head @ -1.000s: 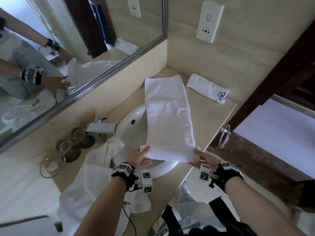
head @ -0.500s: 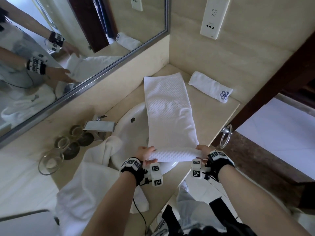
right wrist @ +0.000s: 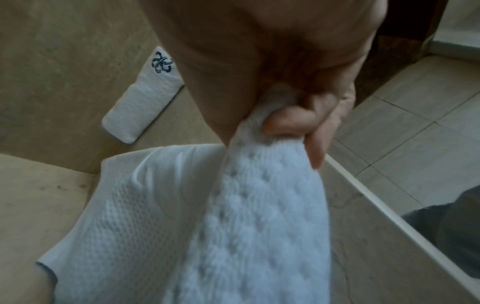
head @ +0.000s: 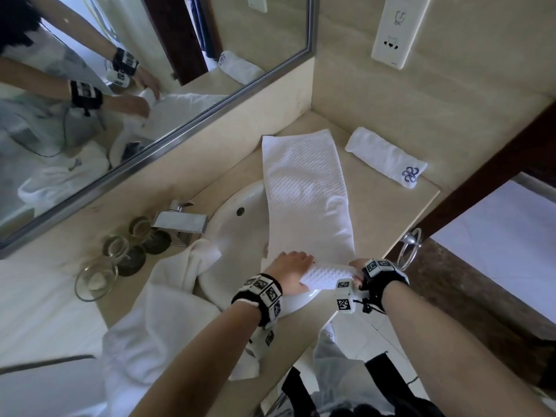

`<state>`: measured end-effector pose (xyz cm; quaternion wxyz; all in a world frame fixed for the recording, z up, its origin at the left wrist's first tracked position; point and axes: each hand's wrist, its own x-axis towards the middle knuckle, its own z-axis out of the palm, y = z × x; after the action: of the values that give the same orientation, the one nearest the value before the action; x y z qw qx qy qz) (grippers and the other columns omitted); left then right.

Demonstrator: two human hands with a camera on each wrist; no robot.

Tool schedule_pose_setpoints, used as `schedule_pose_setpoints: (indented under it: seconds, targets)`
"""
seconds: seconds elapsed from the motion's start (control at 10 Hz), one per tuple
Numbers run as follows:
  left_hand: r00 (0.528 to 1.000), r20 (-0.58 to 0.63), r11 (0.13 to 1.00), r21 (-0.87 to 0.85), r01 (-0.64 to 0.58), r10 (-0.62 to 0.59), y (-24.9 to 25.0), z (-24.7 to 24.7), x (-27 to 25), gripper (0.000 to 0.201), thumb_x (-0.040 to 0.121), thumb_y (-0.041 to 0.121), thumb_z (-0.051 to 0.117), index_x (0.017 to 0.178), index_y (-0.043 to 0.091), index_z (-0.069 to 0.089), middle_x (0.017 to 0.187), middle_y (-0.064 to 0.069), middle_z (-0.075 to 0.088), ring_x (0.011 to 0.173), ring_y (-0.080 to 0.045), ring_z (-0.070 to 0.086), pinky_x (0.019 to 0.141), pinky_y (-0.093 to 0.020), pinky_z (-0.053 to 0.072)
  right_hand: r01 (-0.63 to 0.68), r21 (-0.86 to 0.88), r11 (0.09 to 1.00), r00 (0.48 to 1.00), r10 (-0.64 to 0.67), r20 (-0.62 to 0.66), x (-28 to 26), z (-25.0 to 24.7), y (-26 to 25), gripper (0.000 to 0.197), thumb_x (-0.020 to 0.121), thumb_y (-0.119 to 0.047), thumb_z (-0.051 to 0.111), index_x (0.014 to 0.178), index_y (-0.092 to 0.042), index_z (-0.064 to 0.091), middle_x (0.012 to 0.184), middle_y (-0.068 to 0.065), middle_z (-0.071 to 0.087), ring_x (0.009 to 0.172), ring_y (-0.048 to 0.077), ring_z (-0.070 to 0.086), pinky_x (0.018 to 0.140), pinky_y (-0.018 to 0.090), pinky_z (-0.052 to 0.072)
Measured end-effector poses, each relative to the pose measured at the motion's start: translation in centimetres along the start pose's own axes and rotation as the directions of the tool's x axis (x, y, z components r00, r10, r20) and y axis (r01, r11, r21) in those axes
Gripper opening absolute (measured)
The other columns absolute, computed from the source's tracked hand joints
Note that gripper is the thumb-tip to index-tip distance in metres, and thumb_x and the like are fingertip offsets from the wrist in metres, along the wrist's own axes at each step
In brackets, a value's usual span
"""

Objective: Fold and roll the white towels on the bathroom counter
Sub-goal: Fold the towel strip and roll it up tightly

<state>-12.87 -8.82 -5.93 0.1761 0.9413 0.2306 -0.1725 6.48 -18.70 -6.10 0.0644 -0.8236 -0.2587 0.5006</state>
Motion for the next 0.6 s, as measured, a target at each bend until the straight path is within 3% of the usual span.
schedule_pose_setpoints:
  seconds: [0.1, 0.2, 0.3, 0.4, 0.5, 0.6]
  targets:
    - [0.984, 0.149, 0.992, 0.086, 0.087, -0.099, 1.6, -0.6, 1.2, 0.041, 0.086, 0.02, 0.052, 0.123, 0.004, 0.044, 0.116, -0.014, 0.056, 0.107, -0.033, 0.054, 0.089, -0.041, 0.039, -0.133, 0.427, 0.894, 0.991, 0.121, 0.055, 0.9, 0.1, -0.2, 0.007, 0.095, -0.016, 0.048, 0.092, -0.01, 0.045, 0.065, -0.008, 0.061, 0.087, 0.021, 0.043, 0.053, 0.026, 0.047]
    - [0.947, 0.231, 0.974, 0.013, 0.224, -0.221, 2.3, -1.9, 2.5, 0.033, 0.085, 0.015, 0.049, 0.117, 0.005, 0.051, 0.114, -0.013, 0.06, 0.104, -0.031, 0.057, 0.089, -0.036, 0.04, -0.145, 0.356, 0.923, 0.989, 0.131, 0.063, 3.0, -0.3, 0.3, 0.04, 0.097, -0.02, 0.046, 0.133, -0.006, 0.039, 0.125, 0.014, 0.047, 0.091, 0.021, 0.052, 0.039, 0.018, 0.05]
    - [0.926, 0.235, 0.949, -0.038, 0.313, -0.296, 2.4, -2.6, 3.4, 0.031, 0.088, 0.018, 0.043, 0.114, 0.007, 0.057, 0.118, -0.014, 0.06, 0.105, -0.031, 0.055, 0.092, -0.036, 0.04, -0.144, 0.269, 0.952, 0.974, 0.185, -0.133, 4.1, -0.8, -0.3, 0.061, 0.093, -0.026, 0.051, 0.141, 0.006, 0.033, 0.142, 0.022, 0.043, 0.123, 0.033, 0.049, 0.09, 0.032, 0.05]
    - [0.907, 0.227, 0.92, -0.088, 0.382, -0.355, 1.9, -2.8, 4.1, 0.042, 0.095, 0.027, 0.032, 0.127, 0.01, 0.054, 0.133, -0.013, 0.055, 0.122, -0.028, 0.048, 0.108, -0.042, 0.029, 0.122, 0.015, 0.992, 0.984, -0.119, -0.132, 2.1, -1.3, -2.8, 0.064, 0.08, -0.04, 0.058, 0.136, -0.015, 0.041, 0.136, 0.012, 0.045, 0.125, 0.033, 0.042, 0.099, 0.037, 0.038]
    - [0.916, 0.22, 0.935, -0.035, 0.352, -0.336, 1.9, -3.0, 4.0, 0.059, 0.088, 0.047, 0.027, 0.131, 0.015, 0.051, 0.138, -0.011, 0.051, 0.127, -0.03, 0.046, 0.109, -0.046, 0.027, 0.318, -0.291, 0.902, 0.941, -0.339, -0.024, 0.8, -0.3, -4.3, 0.067, 0.075, -0.034, 0.07, 0.135, -0.025, 0.042, 0.136, 0.005, 0.042, 0.129, 0.029, 0.036, 0.102, 0.041, 0.035]
    - [0.912, 0.247, 0.944, 0.036, 0.328, -0.327, 1.7, -3.4, 3.6, 0.058, 0.082, 0.055, 0.046, 0.128, 0.02, 0.049, 0.135, -0.009, 0.051, 0.127, -0.035, 0.045, 0.105, -0.051, 0.034, 0.325, -0.613, 0.721, 0.935, -0.341, 0.094, 0.8, 1.8, -5.0, 0.086, 0.066, -0.031, 0.08, 0.138, -0.022, 0.034, 0.138, 0.008, 0.037, 0.129, 0.032, 0.035, 0.104, 0.047, 0.032]
